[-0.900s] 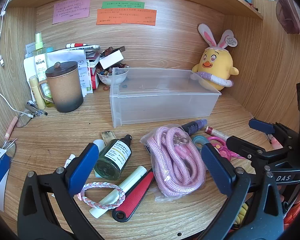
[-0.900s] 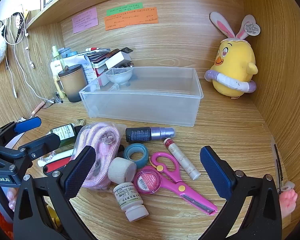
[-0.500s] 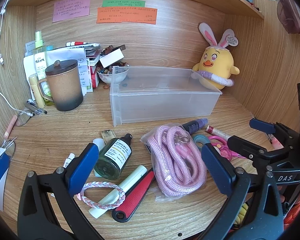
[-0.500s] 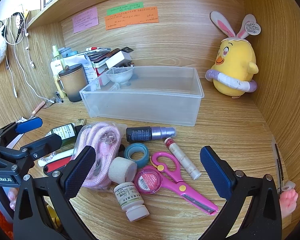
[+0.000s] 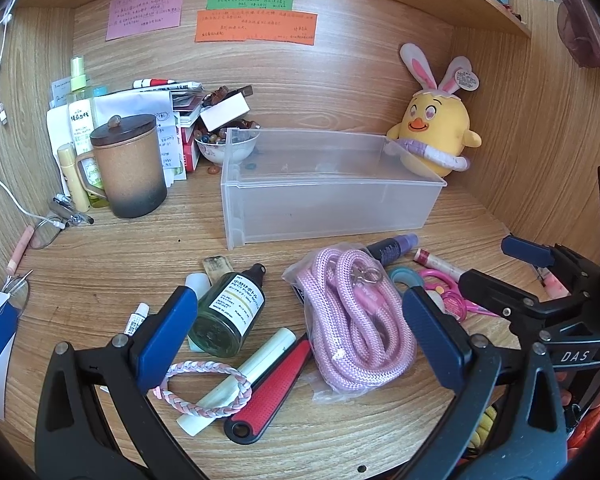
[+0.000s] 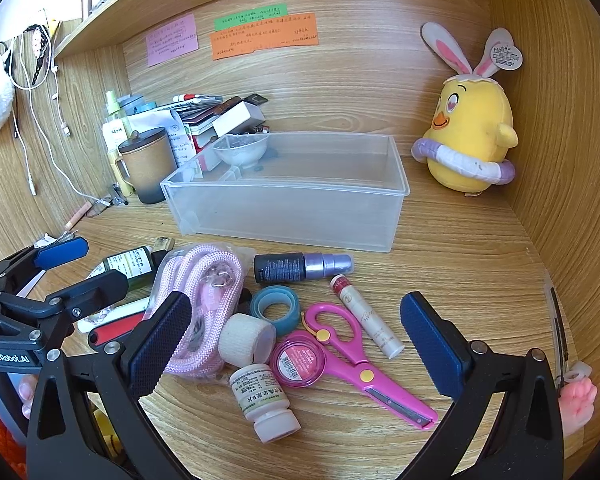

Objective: Organize objects
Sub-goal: 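Reach the right gripper toward the lip balm tube while the left gripper reaches toward the toothpaste tube, then grasp the lip balm tube with the right gripper while the left gripper grasps the toothpaste tube, then carry both tubes into the clear box and open both grippers to release them, then move the right gripper to the white pill bottle while the left gripper approaches the green glass bottle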

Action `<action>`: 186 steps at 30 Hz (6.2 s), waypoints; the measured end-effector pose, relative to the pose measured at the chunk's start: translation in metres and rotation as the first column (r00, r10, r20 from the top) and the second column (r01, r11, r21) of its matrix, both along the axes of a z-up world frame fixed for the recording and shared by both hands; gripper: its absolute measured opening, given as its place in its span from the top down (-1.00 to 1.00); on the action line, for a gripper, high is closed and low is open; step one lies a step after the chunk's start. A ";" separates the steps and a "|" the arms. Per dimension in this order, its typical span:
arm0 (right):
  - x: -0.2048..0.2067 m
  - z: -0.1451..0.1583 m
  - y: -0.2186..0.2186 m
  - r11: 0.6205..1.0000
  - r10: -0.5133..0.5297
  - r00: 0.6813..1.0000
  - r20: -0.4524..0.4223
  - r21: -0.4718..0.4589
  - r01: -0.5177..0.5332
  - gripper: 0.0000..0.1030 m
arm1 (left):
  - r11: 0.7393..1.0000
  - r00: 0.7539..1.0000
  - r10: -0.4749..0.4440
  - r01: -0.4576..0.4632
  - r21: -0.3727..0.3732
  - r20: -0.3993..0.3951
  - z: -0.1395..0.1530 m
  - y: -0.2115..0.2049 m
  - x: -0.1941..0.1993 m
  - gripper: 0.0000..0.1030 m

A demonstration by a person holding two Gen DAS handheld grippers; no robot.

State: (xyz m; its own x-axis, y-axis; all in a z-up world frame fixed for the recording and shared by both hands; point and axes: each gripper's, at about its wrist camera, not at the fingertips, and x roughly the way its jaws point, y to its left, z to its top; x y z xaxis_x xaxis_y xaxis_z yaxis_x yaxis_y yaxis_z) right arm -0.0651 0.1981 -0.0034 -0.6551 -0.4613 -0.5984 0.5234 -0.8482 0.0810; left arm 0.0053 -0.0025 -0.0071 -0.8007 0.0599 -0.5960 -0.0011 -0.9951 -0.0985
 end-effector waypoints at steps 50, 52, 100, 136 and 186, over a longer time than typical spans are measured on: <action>-0.080 -0.037 0.024 0.992 0.016 0.988 0.155 0.118 -0.034 0.00 | 0.980 0.933 0.199 -0.198 -0.032 0.299 -0.053 -0.133 -0.004 0.11; -0.086 -0.042 0.022 0.991 0.016 0.983 0.180 0.130 -0.040 0.18 | 0.979 0.935 0.205 -0.199 -0.048 0.291 -0.054 -0.131 -0.004 0.15; -0.139 0.067 -0.033 0.991 0.112 0.992 -0.060 -0.070 -0.116 0.73 | 0.999 0.998 0.045 -0.043 -0.025 0.046 0.059 -0.061 -0.132 0.70; -0.184 0.004 -0.096 0.970 0.173 0.974 0.144 0.145 -0.193 0.13 | 0.996 0.995 -0.008 0.017 -0.085 0.104 0.036 -0.039 -0.172 -0.06; 0.003 -0.035 -0.001 0.971 0.213 0.958 0.193 0.066 -0.229 0.05 | 1.000 0.979 0.010 -0.003 -0.031 0.202 -0.035 -0.054 -0.039 -0.09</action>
State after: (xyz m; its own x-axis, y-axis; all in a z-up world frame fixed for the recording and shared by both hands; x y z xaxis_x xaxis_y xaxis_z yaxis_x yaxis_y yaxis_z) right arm -0.0621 0.1971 -0.0388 -0.4184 -0.5229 -0.7427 0.6817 -0.7211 0.1237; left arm -0.0333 -0.0566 -0.0418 -0.6636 0.0344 -0.7473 0.0221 -0.9976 -0.0655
